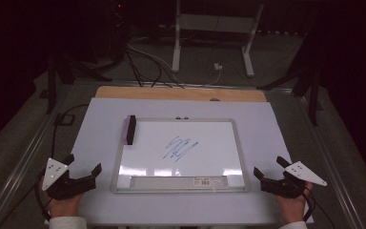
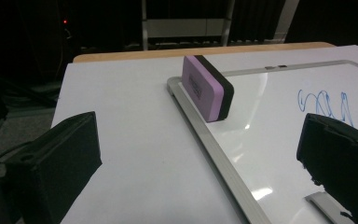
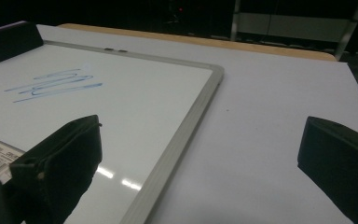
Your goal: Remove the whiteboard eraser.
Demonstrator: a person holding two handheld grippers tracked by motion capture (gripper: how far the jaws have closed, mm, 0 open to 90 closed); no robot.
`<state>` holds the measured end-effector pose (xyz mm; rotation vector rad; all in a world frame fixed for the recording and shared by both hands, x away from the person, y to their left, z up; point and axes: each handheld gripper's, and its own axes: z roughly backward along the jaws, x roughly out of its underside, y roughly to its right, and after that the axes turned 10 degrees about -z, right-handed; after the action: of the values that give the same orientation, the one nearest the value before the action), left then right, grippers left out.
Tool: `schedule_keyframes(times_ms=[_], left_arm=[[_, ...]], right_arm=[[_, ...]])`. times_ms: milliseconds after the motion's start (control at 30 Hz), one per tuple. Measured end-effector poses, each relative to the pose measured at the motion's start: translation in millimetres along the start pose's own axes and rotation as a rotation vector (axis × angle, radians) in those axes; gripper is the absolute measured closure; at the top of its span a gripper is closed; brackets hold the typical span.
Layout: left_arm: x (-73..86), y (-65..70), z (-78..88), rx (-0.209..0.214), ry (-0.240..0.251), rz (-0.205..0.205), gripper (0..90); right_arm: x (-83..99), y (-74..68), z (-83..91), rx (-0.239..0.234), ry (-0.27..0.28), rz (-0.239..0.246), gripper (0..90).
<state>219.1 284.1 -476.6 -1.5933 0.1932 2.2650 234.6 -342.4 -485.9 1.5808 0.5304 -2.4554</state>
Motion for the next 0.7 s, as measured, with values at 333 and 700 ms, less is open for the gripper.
schedule_keyframes(times_ms=[333, 700], left_arm=[[-1.9, 0.1, -0.9, 0.018, -0.007, 0.026, 0.4], [-26.5, 0.0, -11.8, 0.048, -0.016, -0.005, 0.5]], right_arm=[[1.0, 4.6, -0.5, -0.005, 0.028, -0.012, 0.1], [0.4, 1.1, -3.8, -0.006, 0.032, -0.005, 0.2]])
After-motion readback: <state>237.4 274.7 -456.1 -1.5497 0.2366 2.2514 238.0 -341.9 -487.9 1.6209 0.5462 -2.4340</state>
